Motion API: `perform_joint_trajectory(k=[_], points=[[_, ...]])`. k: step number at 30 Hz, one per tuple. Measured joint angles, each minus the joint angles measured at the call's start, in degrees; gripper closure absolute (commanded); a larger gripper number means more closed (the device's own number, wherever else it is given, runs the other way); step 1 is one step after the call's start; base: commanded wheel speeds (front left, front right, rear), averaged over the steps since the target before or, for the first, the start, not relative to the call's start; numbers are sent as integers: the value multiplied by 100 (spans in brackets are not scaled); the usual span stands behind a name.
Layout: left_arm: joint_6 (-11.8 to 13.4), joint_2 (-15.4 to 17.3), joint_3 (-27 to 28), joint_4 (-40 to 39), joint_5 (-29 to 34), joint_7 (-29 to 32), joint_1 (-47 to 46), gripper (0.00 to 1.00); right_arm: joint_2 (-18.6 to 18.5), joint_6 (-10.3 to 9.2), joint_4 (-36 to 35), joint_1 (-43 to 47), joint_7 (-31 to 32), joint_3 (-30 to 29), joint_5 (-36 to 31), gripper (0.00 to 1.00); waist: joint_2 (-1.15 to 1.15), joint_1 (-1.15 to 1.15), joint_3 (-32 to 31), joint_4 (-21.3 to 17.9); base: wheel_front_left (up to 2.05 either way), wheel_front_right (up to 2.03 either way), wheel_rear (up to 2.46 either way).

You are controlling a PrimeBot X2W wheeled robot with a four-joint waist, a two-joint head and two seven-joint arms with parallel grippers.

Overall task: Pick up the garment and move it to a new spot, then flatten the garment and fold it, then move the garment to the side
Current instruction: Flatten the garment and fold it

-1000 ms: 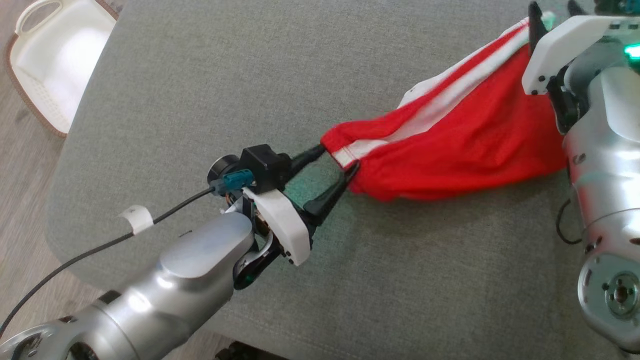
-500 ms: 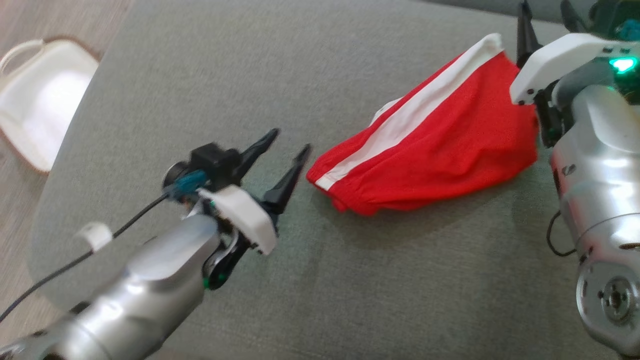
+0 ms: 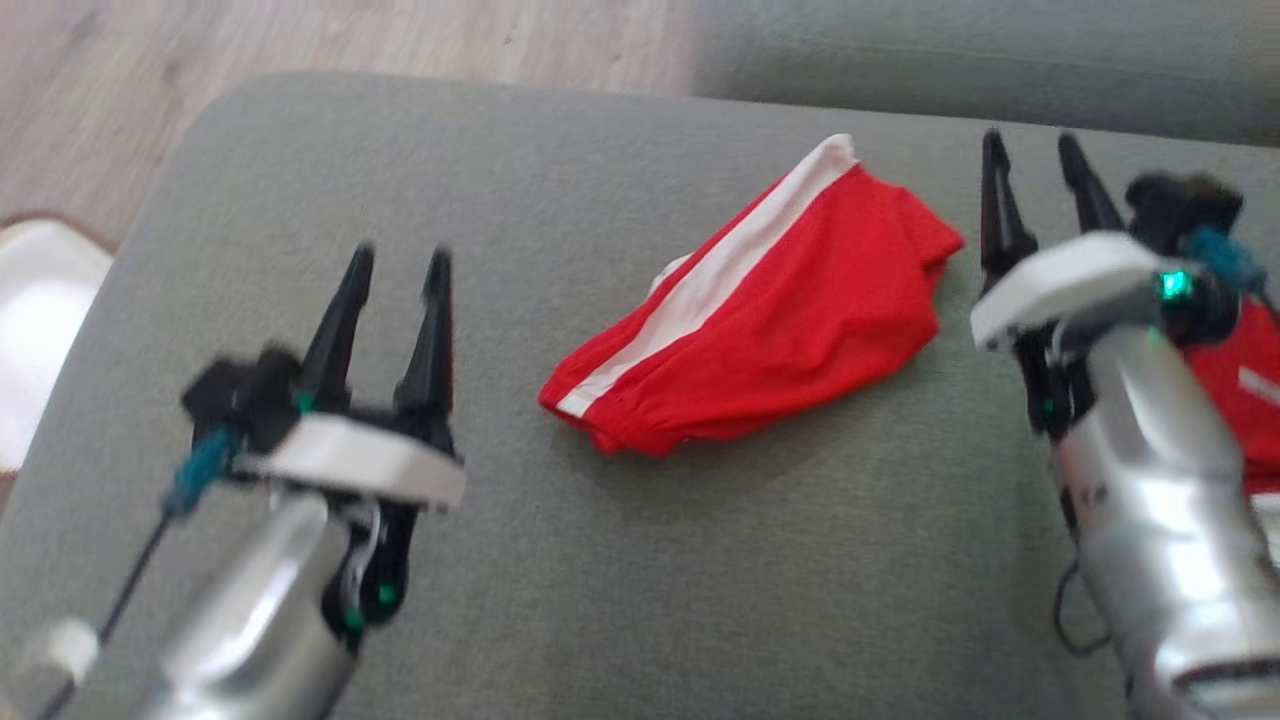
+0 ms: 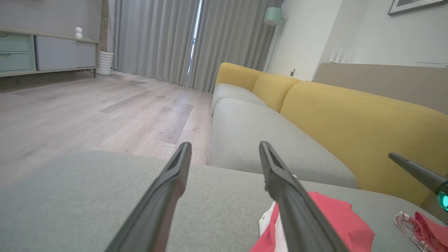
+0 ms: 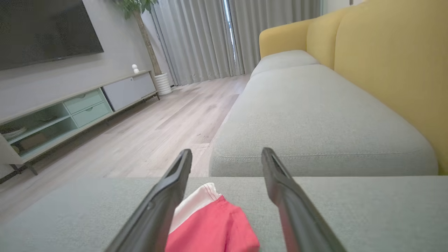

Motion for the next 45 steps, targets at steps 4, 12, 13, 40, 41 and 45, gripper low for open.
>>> perform_joint_trajectory(k=[4, 12, 13, 40, 41, 45], points=[[-9, -214, 528, -151, 378, 0, 601, 0, 0, 0, -651, 634, -1, 7, 334, 0, 0, 0, -111, -142, 0, 0, 0], [-404, -772, 1560, -346, 1256, 0, 1844, 0, 246, 0, -1985, 2540, -10, -379, 750, 0, 0, 1, -341, -516, 0, 0, 0], [-466, -837, 1657, -345, 1356, 0, 1980, 0, 249, 0, -2084, 2716, -10, -400, 789, 0, 0, 1, -367, -550, 0, 0, 0], [-1323, -1709, 2187, 53, 2385, 0, 1762, 0, 310, 0, -1671, 1473, 2269, -820, 2452, 0, 0, 2, 417, 116, 0, 0, 0], [-1325, -1713, 2174, 67, 2385, 0, 1730, 0, 308, 0, -1478, 1341, 2405, -918, 2586, 0, 0, 2, 462, 184, 0, 0, 0], [-1328, -1718, 2086, 93, 2385, 0, 1634, 0, 293, 0, -716, 834, 2744, -1360, 2605, 0, 0, 2, 621, 448, 0, 0, 0]])
